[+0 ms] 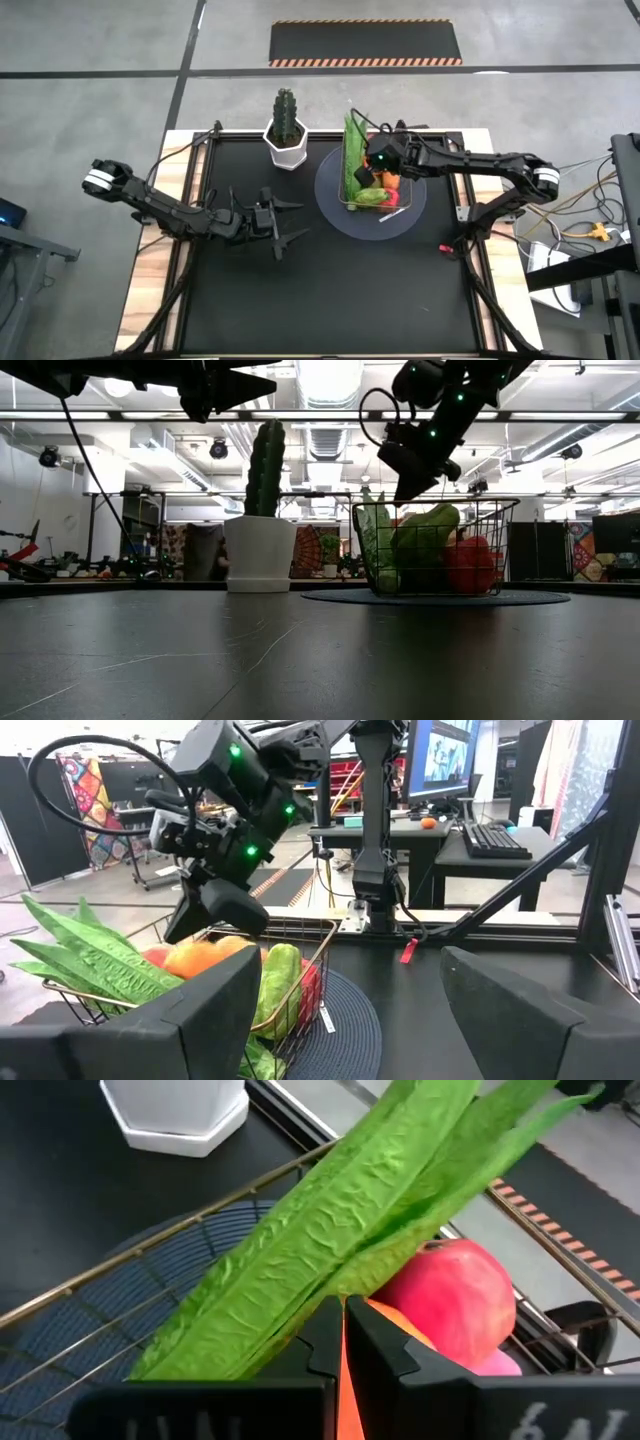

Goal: Build produce basket
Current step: Put the orange into the gold wire basket, then return to Home Position

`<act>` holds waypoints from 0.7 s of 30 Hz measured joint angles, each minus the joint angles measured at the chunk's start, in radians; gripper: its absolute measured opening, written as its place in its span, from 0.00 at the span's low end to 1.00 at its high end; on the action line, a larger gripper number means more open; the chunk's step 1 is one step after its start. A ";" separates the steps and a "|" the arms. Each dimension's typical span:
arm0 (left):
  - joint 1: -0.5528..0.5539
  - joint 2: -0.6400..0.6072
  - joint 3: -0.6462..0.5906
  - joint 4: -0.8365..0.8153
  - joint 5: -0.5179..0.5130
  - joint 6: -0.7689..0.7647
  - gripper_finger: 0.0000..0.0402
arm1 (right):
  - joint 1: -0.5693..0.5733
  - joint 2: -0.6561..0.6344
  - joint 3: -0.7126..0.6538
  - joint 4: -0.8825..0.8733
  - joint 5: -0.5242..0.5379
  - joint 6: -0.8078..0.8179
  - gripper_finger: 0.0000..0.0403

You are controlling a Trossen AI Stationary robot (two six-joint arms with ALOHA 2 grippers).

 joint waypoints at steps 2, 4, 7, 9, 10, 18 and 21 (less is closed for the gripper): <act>0.000 0.000 0.000 0.000 0.000 0.000 0.72 | -0.001 0.003 -0.001 0.000 0.002 0.003 0.02; 0.000 0.000 0.000 0.000 0.000 0.000 0.72 | -0.003 0.006 -0.006 0.000 0.012 0.014 0.02; 0.000 0.000 0.000 -0.004 0.000 0.000 0.72 | -0.004 0.021 -0.013 0.001 0.032 0.019 0.02; 0.000 0.000 0.000 -0.008 0.000 0.000 0.72 | -0.004 0.030 -0.015 0.000 0.036 0.015 0.02; 0.000 0.000 0.000 -0.008 0.000 0.000 0.72 | -0.004 0.032 -0.015 0.000 0.037 0.014 0.02; 0.000 0.000 0.000 -0.014 0.000 0.000 0.72 | -0.003 -0.018 -0.015 -0.008 0.037 0.009 0.02; -0.015 -0.022 0.000 -0.089 -0.001 0.004 0.72 | 0.024 -0.073 -0.019 -0.001 0.033 -0.004 0.02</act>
